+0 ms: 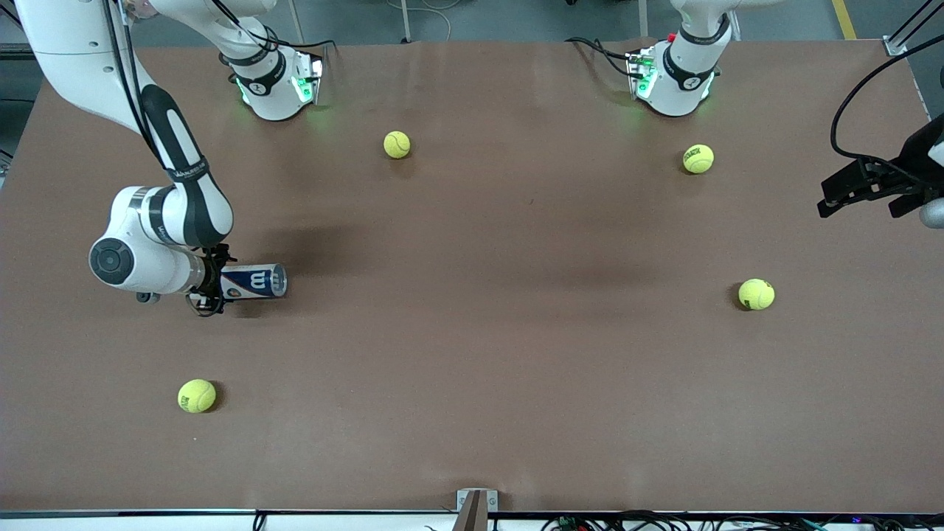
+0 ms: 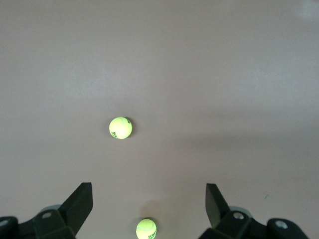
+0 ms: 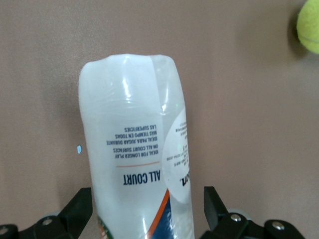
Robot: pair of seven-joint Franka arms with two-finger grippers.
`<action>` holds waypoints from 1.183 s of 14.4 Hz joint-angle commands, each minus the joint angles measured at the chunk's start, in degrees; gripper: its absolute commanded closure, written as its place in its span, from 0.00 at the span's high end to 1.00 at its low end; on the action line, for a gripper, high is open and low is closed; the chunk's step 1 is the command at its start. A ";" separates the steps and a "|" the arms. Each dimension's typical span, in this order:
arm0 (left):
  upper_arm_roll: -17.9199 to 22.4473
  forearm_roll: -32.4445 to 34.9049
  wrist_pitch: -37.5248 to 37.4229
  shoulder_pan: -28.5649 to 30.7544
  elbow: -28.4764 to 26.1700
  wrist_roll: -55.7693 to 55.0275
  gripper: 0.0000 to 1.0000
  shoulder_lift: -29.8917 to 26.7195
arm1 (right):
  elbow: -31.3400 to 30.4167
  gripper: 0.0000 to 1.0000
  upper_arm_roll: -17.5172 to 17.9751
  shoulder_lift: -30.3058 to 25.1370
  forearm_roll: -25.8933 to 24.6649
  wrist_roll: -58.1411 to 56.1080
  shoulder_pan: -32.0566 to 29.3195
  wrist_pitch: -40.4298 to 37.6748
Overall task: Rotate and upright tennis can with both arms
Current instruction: 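Lift the can with the right gripper and carry it toward the table middle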
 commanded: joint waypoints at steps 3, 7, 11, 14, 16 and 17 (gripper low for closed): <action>-0.22 0.55 -1.03 0.35 0.20 0.25 1.00 -0.71 | -0.89 0.69 0.22 0.34 0.30 -4.64 -1.38 0.41; -0.22 0.55 -1.03 0.35 0.20 0.25 1.00 -0.71 | 0.24 0.62 0.31 -0.62 0.74 -4.91 -0.42 -4.40; -0.22 0.55 -1.03 0.35 0.20 0.25 1.00 -0.71 | 4.90 0.62 0.40 -4.31 2.49 -3.94 2.12 -15.49; -0.22 0.55 -1.03 0.35 0.20 0.25 1.00 -0.80 | 5.96 0.62 0.40 -7.91 4.87 -0.44 5.90 -19.54; -0.22 0.55 -1.03 0.35 0.20 0.25 1.00 -0.80 | 8.49 0.62 0.40 -8.45 5.49 4.56 11.16 -21.04; -0.22 0.55 -1.03 0.35 0.20 0.25 1.00 -0.80 | 9.99 0.62 0.40 -8.28 6.27 7.46 13.62 -21.04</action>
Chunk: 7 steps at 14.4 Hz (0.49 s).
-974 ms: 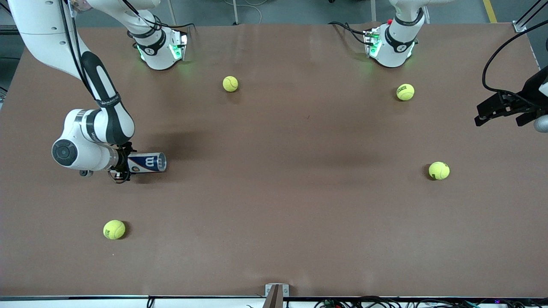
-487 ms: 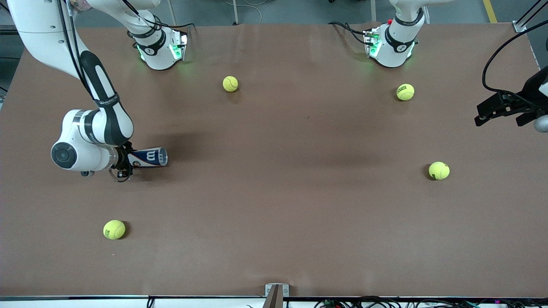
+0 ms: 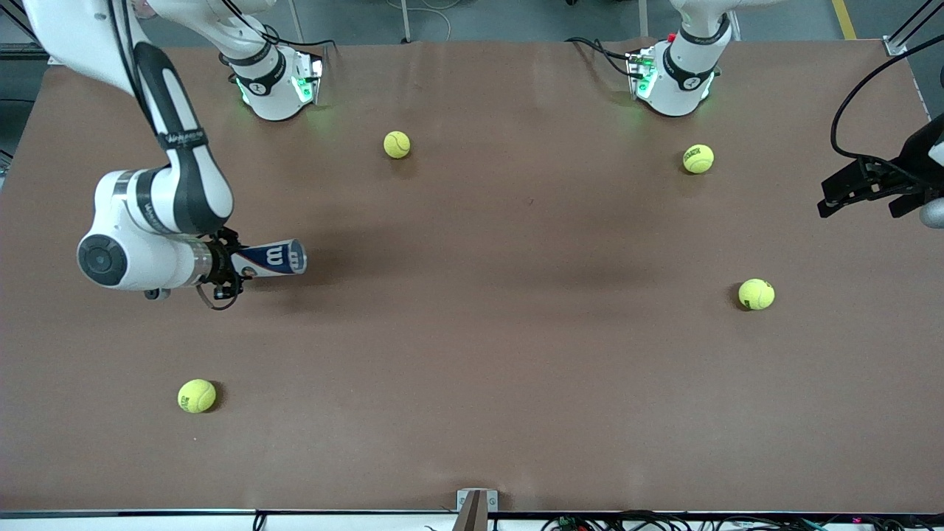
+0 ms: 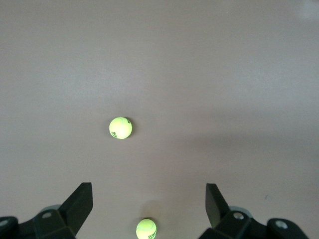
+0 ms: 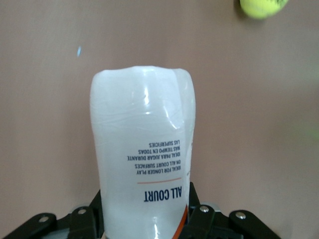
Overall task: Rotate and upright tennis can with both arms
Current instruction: 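Lift the can with the right gripper and carry it toward the table middle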
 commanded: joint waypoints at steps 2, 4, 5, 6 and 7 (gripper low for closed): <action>-0.22 0.55 -1.03 0.35 0.18 0.25 1.00 -0.80 | 6.17 0.62 -0.43 -0.48 1.88 11.43 10.87 -1.04; -0.22 0.55 -1.03 0.35 0.18 0.25 1.00 -0.80 | 11.88 0.62 -0.43 1.96 2.14 18.20 15.71 -0.95; -0.22 0.55 -1.03 0.35 0.18 0.25 1.00 -0.80 | 14.51 0.62 -0.43 3.63 2.67 21.02 18.09 -0.60; -0.22 0.55 -1.03 0.44 0.18 0.25 1.00 -0.80 | 16.54 0.62 -0.43 5.22 2.93 22.78 19.85 -0.42; -0.22 0.55 -1.03 0.35 0.18 0.25 1.00 -0.80 | 18.74 0.62 -0.43 6.80 3.28 24.28 21.61 -0.34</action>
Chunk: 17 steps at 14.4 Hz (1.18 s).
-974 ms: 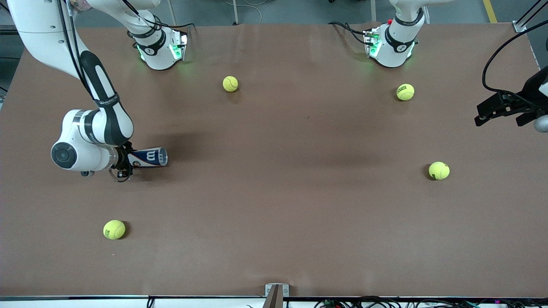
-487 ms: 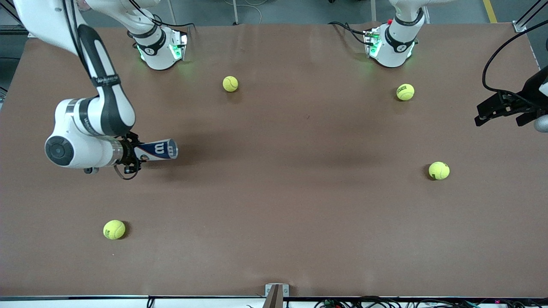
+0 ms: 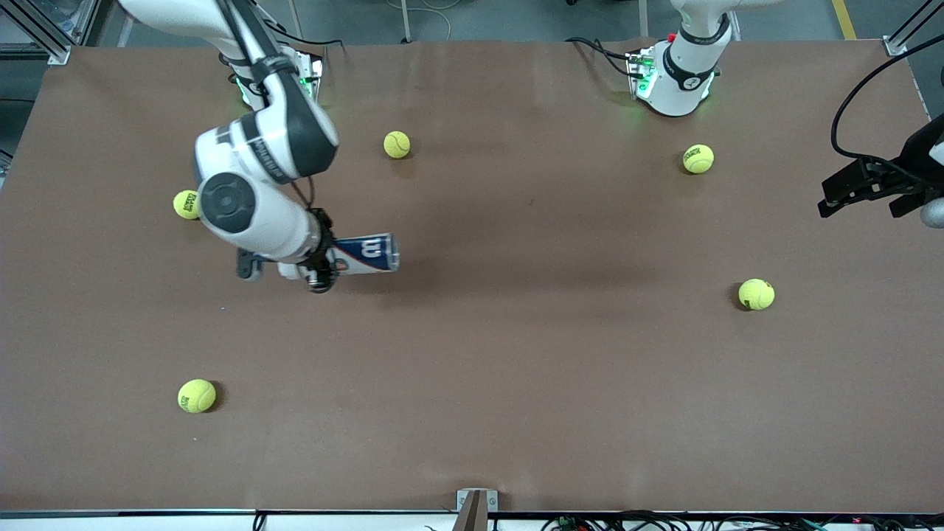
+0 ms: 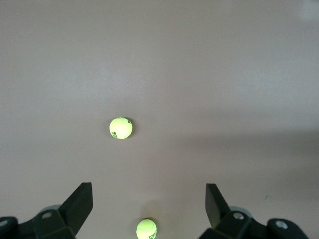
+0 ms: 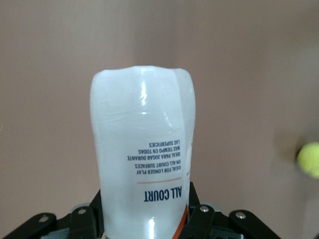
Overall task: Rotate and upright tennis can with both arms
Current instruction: 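Lift the can with the right gripper and carry it toward the table middle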
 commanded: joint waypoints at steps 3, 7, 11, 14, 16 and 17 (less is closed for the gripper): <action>-0.24 0.55 -1.03 0.35 0.13 0.25 1.00 -0.79 | 15.66 0.62 -0.87 12.28 2.07 10.70 8.01 -0.12; -0.24 0.55 -1.03 0.35 0.13 0.25 1.00 -0.79 | 26.85 0.62 -1.04 20.91 1.54 19.51 14.61 4.34; -0.24 0.55 -1.03 0.35 0.13 0.25 1.00 -0.79 | 27.65 0.62 -1.57 25.39 -1.26 21.97 20.85 11.65; -0.24 0.55 -1.03 0.35 0.13 0.25 1.00 -0.79 | 31.59 0.62 -1.40 30.93 -7.06 26.28 23.50 12.10; -0.24 0.63 -1.03 0.35 0.13 0.17 1.00 -0.79 | 31.78 0.62 -1.48 32.61 -7.34 26.46 24.29 13.58; -0.24 0.55 -1.03 0.35 0.04 0.17 1.00 -0.79 | 31.61 0.63 -1.40 33.31 -7.34 26.46 24.47 14.64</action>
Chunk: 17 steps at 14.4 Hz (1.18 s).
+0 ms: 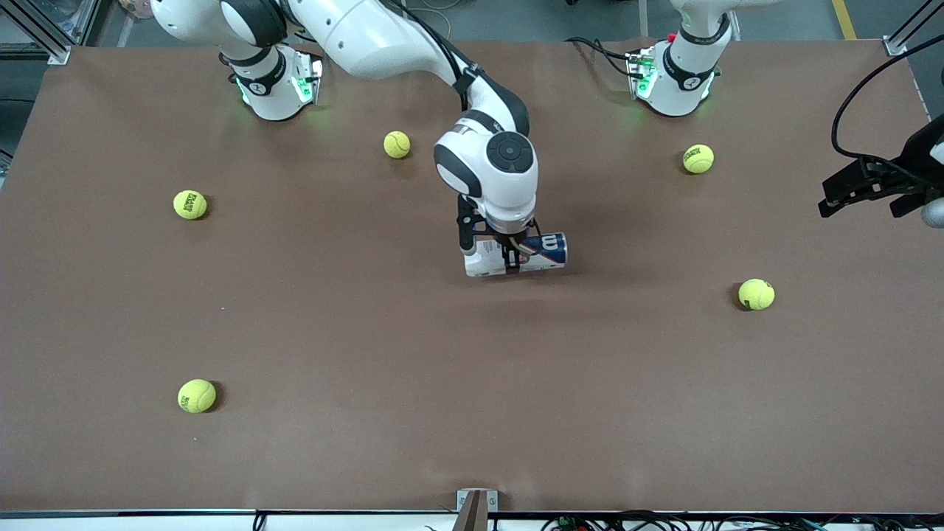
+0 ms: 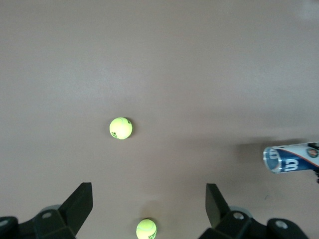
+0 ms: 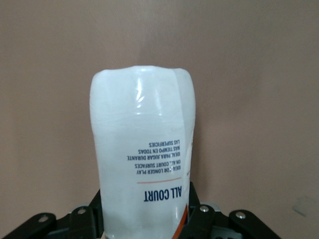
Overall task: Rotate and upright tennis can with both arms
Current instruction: 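Lift the can with the right gripper and carry it toward the table middle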
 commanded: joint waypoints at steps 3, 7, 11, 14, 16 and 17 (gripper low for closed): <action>-0.25 0.64 -1.03 0.34 -0.01 0.25 1.00 -0.79 | 2.61 0.66 -0.68 4.31 -0.98 1.23 1.17 3.95; -0.25 0.64 -1.03 0.34 -0.01 0.25 1.00 -0.79 | 2.61 1.00 -0.68 4.58 -0.98 1.23 1.17 4.04; -0.25 0.64 -1.03 0.34 -0.01 0.17 1.00 -0.79 | 2.88 1.00 -0.68 4.14 -0.98 1.14 1.17 3.87; -0.25 0.64 -1.03 0.34 -0.01 0.17 1.00 -0.79 | 3.05 1.00 -0.60 2.39 -0.80 0.96 1.08 2.81; -0.25 0.64 -1.03 0.34 -0.01 0.17 1.00 -0.79 | 3.49 1.00 -0.51 1.68 -0.63 0.87 0.82 0.37; -0.25 0.64 -1.03 0.34 -0.01 0.17 1.00 -0.79 | 4.97 1.00 -0.33 1.24 -0.54 0.79 0.56 -1.39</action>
